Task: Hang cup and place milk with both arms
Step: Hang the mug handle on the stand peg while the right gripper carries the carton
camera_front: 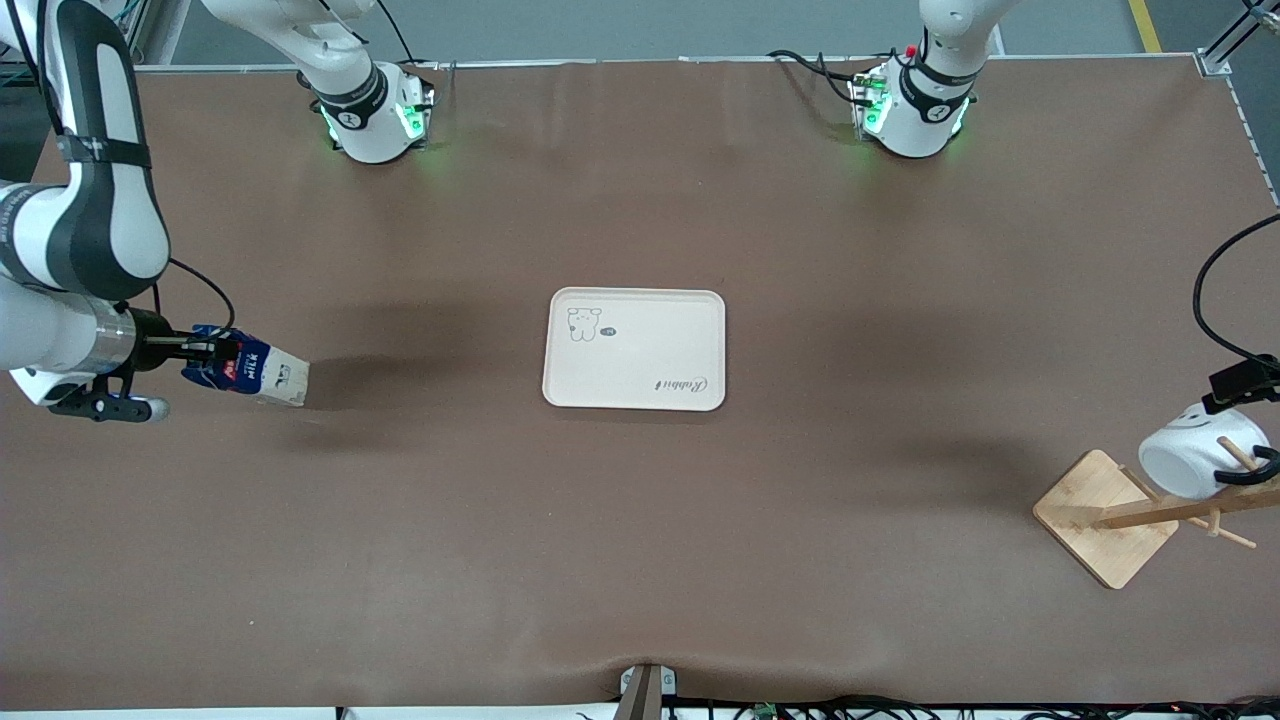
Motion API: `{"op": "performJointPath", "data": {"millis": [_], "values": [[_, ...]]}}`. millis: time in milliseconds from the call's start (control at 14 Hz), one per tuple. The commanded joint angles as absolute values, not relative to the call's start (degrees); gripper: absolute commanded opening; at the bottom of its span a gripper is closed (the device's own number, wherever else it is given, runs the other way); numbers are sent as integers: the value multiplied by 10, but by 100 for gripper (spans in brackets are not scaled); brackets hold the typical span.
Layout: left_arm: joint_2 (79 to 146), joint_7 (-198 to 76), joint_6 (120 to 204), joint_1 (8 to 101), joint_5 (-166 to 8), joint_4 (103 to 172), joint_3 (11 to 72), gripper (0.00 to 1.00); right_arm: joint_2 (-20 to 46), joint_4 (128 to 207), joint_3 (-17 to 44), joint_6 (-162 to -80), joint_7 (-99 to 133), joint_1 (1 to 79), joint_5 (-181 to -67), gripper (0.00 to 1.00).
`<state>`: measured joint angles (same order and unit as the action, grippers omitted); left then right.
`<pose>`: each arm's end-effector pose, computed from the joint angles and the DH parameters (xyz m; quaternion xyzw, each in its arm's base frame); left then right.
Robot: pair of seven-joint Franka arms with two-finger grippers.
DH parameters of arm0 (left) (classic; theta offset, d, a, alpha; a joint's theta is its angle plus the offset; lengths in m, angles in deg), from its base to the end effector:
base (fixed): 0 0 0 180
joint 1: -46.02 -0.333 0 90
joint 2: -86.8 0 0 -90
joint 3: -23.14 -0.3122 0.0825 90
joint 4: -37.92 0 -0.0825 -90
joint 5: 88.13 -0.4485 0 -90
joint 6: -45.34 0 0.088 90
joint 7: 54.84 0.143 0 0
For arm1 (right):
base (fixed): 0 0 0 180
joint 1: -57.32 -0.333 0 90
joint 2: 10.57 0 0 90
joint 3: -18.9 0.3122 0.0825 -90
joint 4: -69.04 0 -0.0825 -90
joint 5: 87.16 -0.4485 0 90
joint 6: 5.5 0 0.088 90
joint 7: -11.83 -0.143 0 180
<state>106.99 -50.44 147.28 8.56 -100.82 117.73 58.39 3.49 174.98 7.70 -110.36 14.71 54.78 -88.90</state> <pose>0.7194 0.1103 0.4993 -0.9986 0.0173 -0.0477 0.0126 0.6269 -0.0896 0.3047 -0.9900 0.0560 0.1296 0.0033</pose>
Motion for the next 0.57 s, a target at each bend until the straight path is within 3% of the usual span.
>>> {"op": "performJointPath", "data": {"millis": [0,286,500], "values": [[1040,-555,1434,82,-999,1182,607,100,11,1799,87,-1130,178,577,-866,0],[1014,-591,1398,81,-994,1179,632,100,11,1831,88,-1166,233,588,-867,0],[1010,-585,1387,81,-996,1175,650,100,9,1857,88,-1199,233,589,-867,14]]}}
